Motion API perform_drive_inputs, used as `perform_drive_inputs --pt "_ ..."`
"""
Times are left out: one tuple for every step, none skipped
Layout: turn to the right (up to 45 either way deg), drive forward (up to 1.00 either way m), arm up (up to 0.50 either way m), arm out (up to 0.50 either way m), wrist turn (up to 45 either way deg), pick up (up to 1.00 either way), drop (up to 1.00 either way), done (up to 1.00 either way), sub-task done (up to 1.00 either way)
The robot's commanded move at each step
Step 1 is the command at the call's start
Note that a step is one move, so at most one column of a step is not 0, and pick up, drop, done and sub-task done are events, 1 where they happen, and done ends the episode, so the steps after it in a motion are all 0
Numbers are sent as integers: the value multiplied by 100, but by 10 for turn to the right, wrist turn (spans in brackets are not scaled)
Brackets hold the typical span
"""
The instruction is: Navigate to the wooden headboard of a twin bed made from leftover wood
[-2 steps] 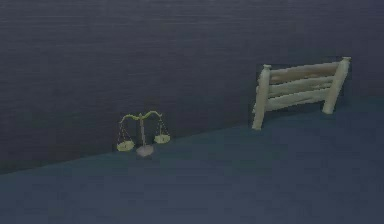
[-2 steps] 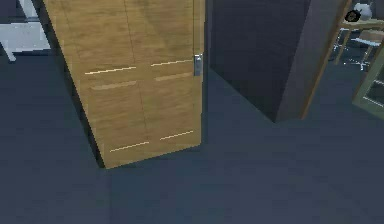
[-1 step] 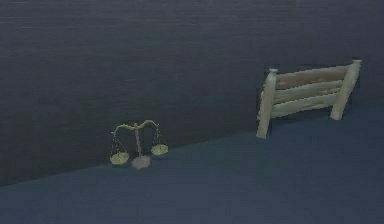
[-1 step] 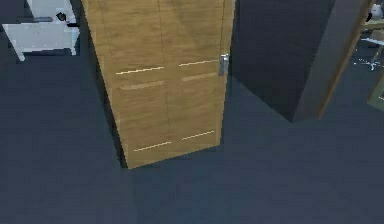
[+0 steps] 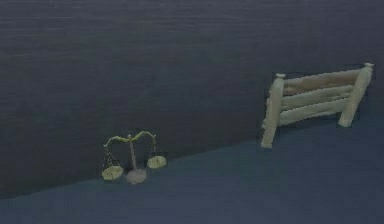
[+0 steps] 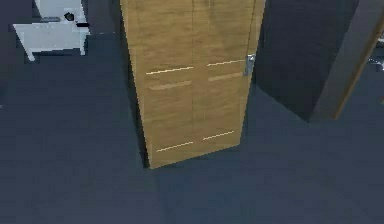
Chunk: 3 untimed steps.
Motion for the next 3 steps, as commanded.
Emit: perform_drive_inputs --pt "450 0 0 0 0 0 0 0 0" --pt "240 0 0 0 0 0 0 0 0" --pt "0 5 0 0 0 0 0 0 0"
